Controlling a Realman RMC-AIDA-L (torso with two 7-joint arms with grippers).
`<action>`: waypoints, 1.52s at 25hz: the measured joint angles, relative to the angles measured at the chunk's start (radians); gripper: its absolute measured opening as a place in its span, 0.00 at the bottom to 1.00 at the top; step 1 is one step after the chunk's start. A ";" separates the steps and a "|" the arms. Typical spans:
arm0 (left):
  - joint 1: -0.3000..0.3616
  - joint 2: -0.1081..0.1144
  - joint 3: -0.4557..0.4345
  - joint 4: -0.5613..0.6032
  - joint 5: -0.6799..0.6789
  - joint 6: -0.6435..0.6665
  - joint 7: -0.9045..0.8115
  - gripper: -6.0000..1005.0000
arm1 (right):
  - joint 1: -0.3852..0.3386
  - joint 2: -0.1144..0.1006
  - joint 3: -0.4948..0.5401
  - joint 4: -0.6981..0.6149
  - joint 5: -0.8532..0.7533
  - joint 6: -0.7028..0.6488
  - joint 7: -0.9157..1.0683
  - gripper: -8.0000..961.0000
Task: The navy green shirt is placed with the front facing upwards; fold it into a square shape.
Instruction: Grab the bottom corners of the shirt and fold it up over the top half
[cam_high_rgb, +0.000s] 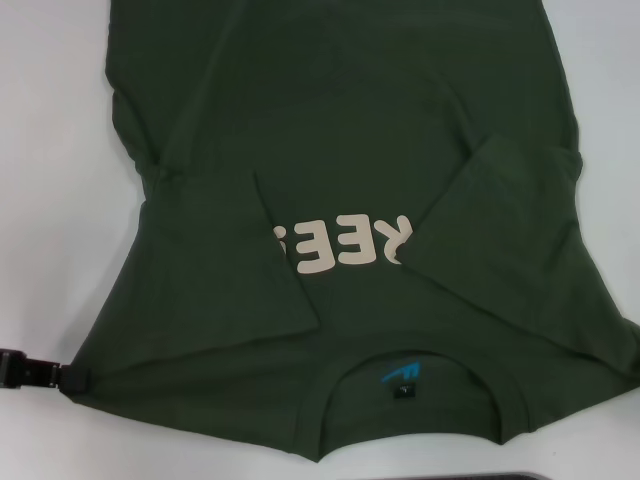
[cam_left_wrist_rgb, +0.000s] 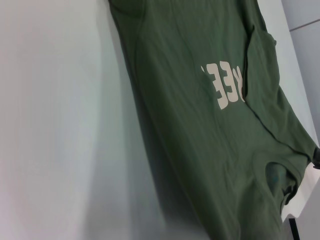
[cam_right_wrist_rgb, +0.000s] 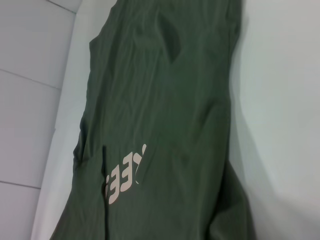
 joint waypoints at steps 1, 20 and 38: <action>-0.001 0.001 0.000 0.000 0.000 -0.001 0.000 0.01 | -0.004 0.001 0.004 0.000 0.000 0.000 0.000 0.09; -0.038 -0.004 -0.001 -0.022 -0.017 -0.011 0.015 0.01 | 0.025 -0.002 0.043 0.008 0.002 -0.022 -0.013 0.09; -0.220 -0.009 -0.082 -0.041 -0.150 -0.068 0.010 0.01 | 0.292 -0.039 0.032 -0.001 0.002 0.005 0.051 0.09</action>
